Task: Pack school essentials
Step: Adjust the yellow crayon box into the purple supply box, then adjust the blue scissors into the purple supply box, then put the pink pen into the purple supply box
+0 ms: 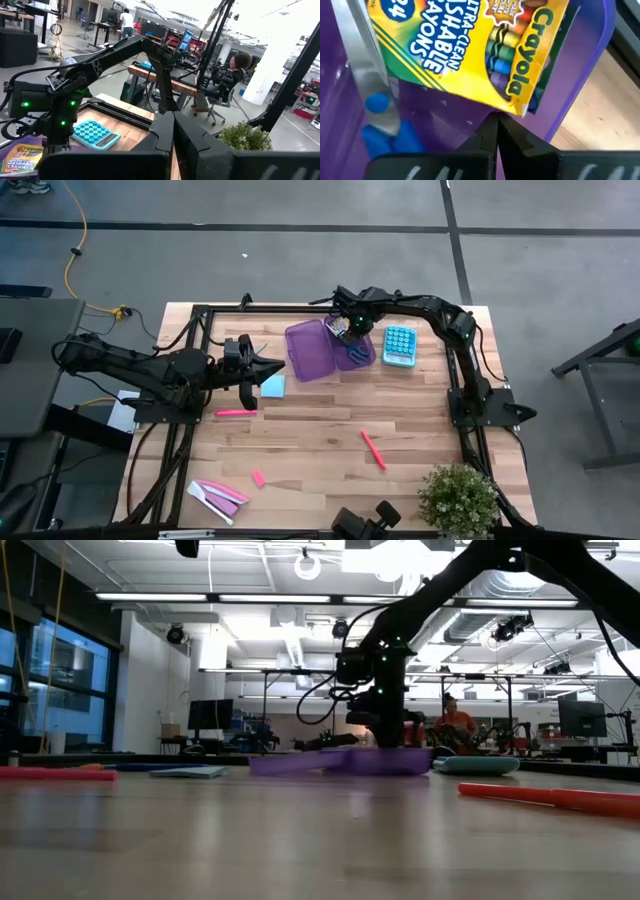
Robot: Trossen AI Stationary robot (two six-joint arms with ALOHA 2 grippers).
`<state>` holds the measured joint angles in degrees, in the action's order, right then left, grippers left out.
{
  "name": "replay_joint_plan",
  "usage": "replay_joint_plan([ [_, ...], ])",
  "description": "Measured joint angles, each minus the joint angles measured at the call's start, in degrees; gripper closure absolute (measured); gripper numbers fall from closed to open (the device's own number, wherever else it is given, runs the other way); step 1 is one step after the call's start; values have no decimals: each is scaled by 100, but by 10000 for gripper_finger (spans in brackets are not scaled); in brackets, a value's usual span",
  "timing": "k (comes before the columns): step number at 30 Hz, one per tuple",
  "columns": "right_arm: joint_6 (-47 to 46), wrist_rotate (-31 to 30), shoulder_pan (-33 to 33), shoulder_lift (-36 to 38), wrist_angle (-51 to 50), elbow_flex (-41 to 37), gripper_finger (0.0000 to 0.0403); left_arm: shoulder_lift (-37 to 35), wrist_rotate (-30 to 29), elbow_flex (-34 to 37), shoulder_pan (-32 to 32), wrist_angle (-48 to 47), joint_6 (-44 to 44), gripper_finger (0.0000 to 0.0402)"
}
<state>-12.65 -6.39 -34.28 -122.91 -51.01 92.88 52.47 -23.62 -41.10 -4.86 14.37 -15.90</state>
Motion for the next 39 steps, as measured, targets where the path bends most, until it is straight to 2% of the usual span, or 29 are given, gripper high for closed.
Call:
replay_joint_plan([
  [7, 157, 252, -3, 148, -148, 0, 403, 2, 2, 0, 0, 0, 2, 401],
  [11, 423, 718, -15, 152, -358, 2, 403, 2, 0, 0, 0, 0, 2, 401],
  [17, 675, 956, 131, 146, -475, 2, 403, 2, 2, 0, 2, -2, 2, 401],
  [33, 989, 949, 345, 179, -1197, -1, 403, 2, 4, 0, -3, -4, -63, 401],
  [39, 1140, 778, 176, 963, -1113, -4, 403, 2, 4, 0, -5, -7, -47, 401],
])
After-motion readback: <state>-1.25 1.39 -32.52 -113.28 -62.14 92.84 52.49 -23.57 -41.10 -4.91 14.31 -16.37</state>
